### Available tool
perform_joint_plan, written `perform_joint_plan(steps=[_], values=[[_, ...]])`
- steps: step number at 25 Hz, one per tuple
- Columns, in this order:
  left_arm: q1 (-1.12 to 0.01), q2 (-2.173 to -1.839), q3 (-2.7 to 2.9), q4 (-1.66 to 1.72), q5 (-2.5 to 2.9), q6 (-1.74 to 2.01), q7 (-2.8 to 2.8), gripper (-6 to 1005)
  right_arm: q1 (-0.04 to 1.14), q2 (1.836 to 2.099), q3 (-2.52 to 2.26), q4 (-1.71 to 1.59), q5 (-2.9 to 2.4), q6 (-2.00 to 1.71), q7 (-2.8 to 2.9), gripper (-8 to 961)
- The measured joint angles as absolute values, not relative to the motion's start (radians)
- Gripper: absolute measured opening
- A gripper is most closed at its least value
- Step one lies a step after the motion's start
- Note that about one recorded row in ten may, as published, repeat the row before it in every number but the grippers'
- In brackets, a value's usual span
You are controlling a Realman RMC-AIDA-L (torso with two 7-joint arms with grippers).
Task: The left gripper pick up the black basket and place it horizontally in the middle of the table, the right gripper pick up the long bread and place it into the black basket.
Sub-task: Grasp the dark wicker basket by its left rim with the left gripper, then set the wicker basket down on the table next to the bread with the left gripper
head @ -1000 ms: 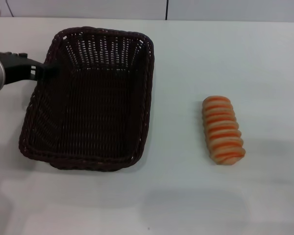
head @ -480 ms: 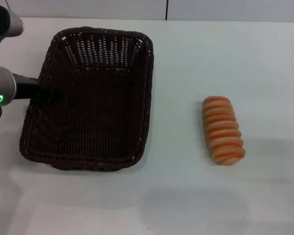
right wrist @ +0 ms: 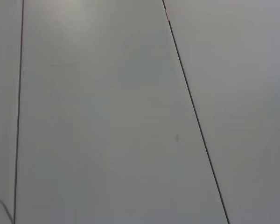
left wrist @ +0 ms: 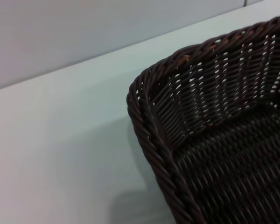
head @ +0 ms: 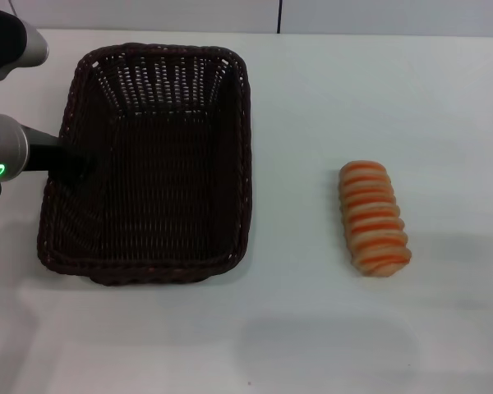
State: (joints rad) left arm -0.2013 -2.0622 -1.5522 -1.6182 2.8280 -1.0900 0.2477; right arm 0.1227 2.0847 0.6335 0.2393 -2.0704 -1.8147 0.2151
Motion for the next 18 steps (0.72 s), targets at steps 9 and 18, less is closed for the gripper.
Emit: perform_joint_plan(steps=[9,18], values=[[-0.256,-2.060,-1.668,-1.641,2.638,-1.145,0.571,296,0.121,2.084,0.635,0.240,-2.070,-1.821,0.215,783],[-0.481,-2.059,-1.981,-1.566,2.376,-1.444,0.963,231,0.115,2.083,0.633,0.245,-2.072,-1.833,0.215,782]])
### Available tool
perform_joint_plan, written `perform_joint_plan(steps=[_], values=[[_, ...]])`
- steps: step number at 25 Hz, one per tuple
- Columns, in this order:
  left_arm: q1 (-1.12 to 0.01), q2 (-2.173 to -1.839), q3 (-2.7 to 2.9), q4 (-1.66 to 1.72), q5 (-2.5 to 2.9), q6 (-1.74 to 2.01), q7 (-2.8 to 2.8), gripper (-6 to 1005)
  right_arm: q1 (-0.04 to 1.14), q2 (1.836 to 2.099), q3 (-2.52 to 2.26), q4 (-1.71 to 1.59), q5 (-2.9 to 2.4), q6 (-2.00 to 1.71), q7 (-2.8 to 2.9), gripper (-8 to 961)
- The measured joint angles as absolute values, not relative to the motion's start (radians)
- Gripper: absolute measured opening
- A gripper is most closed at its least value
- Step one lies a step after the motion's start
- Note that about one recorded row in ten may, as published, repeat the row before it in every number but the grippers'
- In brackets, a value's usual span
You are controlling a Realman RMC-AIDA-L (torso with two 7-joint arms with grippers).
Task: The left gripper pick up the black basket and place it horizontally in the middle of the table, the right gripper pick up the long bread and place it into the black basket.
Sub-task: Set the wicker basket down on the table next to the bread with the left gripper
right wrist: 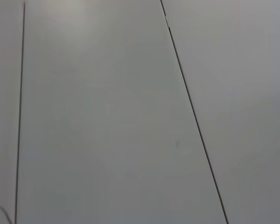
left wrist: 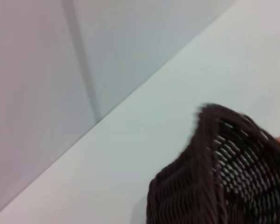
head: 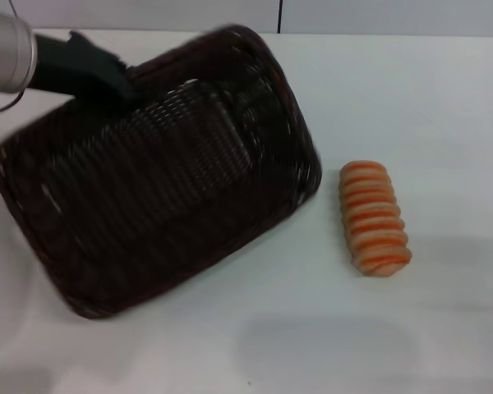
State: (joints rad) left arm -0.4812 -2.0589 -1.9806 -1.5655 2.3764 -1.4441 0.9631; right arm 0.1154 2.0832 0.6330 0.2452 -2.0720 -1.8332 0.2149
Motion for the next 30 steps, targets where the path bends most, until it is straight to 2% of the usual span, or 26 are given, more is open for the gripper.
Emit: perform_joint_plan(steps=[3,6,8,14,16,17,22,30], values=[[-0.528,-2.058,-2.037,-1.538,2.355,-1.502,1.008,217,0.107,2.084,0.632,0.248,-2.075,-1.842,0.219,782],[-0.661,-2.047,-2.179,-1.430,2.267,-1.705,1.147,211,0.105,2.085,0.632,0.248,-2.077,-1.844,0.230,782],[-0.693,-2.042,-2.198,-1.394,2.247,-1.746,1.172,211,0.102,2.085,0.632,0.247,-2.077,-1.851,0.247,781],[-0.713,-2.040,-2.196,-1.373,2.243,-1.764,1.182,210,0.094,2.086,0.629,0.249,-2.078,-1.858,0.252,781],[-0.734,-2.038,-2.191,-1.351,2.240,-1.787,1.198,210,0.093,2.086,0.623,0.248,-2.078,-1.859,0.252,780],[-0.792,-2.038,-2.182,-1.249,2.254,-1.832,1.243,210,0.093,2.086,0.620,0.247,-2.078,-1.859,0.252,780],[-0.816,-2.035,-2.164,-1.191,2.281,-1.818,1.254,218,0.092,2.086,0.618,0.244,-2.078,-1.859,0.253,780],[-0.854,-2.049,-2.152,-1.099,2.416,-1.723,1.251,246,0.091,2.086,0.616,0.241,-2.079,-1.859,0.253,779]])
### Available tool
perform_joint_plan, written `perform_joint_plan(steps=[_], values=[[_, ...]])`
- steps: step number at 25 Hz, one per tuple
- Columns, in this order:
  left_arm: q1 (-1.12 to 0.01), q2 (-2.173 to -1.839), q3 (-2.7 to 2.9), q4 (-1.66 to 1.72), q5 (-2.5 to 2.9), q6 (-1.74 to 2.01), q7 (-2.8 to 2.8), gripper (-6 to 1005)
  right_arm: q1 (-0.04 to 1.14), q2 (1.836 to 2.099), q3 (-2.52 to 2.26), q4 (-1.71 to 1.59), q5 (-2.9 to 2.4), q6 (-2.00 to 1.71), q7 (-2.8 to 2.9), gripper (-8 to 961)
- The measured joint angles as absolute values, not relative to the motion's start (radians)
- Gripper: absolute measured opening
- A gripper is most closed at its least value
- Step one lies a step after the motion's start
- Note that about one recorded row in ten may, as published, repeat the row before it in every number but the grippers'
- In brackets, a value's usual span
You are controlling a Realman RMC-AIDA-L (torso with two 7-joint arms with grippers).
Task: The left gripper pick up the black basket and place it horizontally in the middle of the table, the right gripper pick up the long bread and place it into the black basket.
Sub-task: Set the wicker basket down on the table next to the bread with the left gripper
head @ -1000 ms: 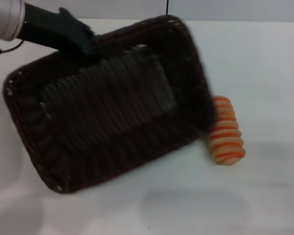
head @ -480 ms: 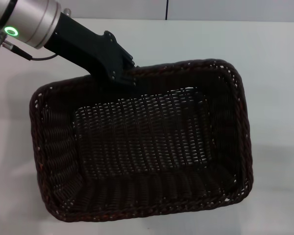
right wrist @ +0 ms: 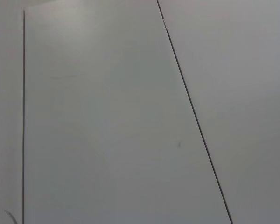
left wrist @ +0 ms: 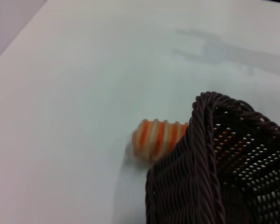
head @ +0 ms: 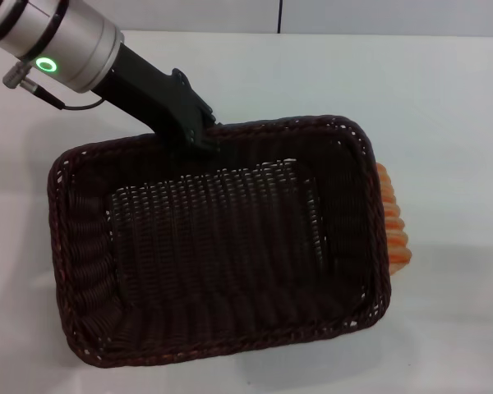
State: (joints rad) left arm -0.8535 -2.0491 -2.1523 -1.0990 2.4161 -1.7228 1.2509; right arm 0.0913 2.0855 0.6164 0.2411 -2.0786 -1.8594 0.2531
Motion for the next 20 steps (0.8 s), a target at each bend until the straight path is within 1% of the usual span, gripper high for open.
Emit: perform_joint_plan(steps=[7,13,16,20], values=[[-0.858,-2.052,-2.118,-1.086,2.419,-1.690,1.255,270,0.089,2.084,0.611,0.240,-2.079,-1.859,0.253,778],[-0.874,-2.050,-2.125,-1.082,2.411,-1.671,1.280,455,0.084,2.083,0.606,0.238,-2.079,-1.859,0.253,777],[-0.875,-2.052,-2.128,-1.085,2.411,-1.667,1.289,507,0.082,2.083,0.606,0.237,-2.079,-1.859,0.253,777],[-0.859,-2.058,-2.115,-1.135,2.409,-1.554,1.316,592,0.077,2.083,0.606,0.232,-2.078,-1.862,0.254,777]])
